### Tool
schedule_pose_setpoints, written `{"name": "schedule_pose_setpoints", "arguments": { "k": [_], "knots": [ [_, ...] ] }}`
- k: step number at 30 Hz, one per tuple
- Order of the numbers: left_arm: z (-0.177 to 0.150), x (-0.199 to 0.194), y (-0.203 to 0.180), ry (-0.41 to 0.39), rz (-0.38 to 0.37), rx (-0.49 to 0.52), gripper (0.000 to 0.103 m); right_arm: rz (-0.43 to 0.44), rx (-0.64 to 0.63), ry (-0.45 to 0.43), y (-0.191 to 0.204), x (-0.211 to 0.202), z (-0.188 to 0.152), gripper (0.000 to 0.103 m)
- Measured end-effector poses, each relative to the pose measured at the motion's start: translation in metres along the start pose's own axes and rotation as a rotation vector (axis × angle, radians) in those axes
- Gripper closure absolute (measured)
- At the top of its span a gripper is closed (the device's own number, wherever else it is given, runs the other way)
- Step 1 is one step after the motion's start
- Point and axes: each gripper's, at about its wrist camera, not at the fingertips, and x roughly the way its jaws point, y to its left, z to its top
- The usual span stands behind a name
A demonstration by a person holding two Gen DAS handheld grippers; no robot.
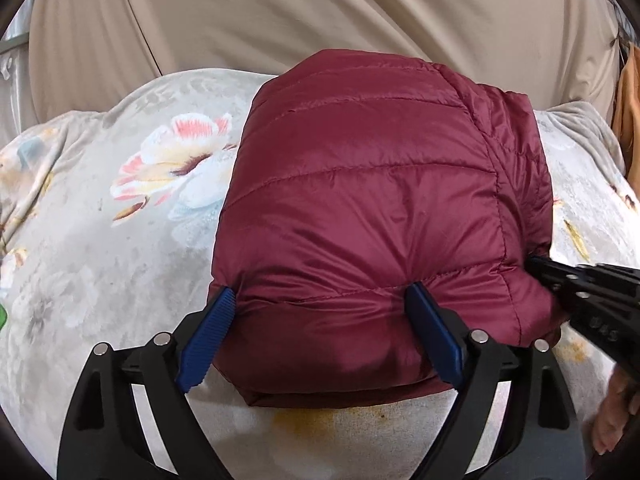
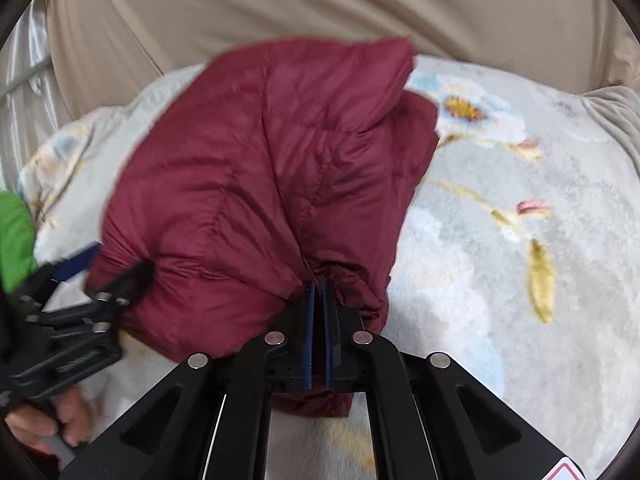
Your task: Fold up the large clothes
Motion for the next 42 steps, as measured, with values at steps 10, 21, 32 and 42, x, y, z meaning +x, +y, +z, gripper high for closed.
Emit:
{"name": "schedule_pose_setpoints", "arguments": {
  "k": [10,21,32,42],
  "knots": [
    [-0.009,-0.031,0.010,0.008,-0.039,-0.130,0.013,-0.042,0.067,-0.070,-0.002,-0.056,-0.007,0.062],
    [-0.053,-0.042,-0.023,0.055,0.010,-0.114,0.013,-0.131,0.135,0.010,-0.005,-0.064,-0.085,0.049],
    [-0.056,-0.048,-0.034,0.008,0.077,-0.084,0.010,-0.213,0.036,-0.048,0.020,-0.069,-0.094,0.044],
    [-0.060,-0.055,-0.044,-0.014,0.109,-0.034,0.010,-0.236,0.029,-0.055,0.022,-0.069,-0.095,0.044]
  ]
}}
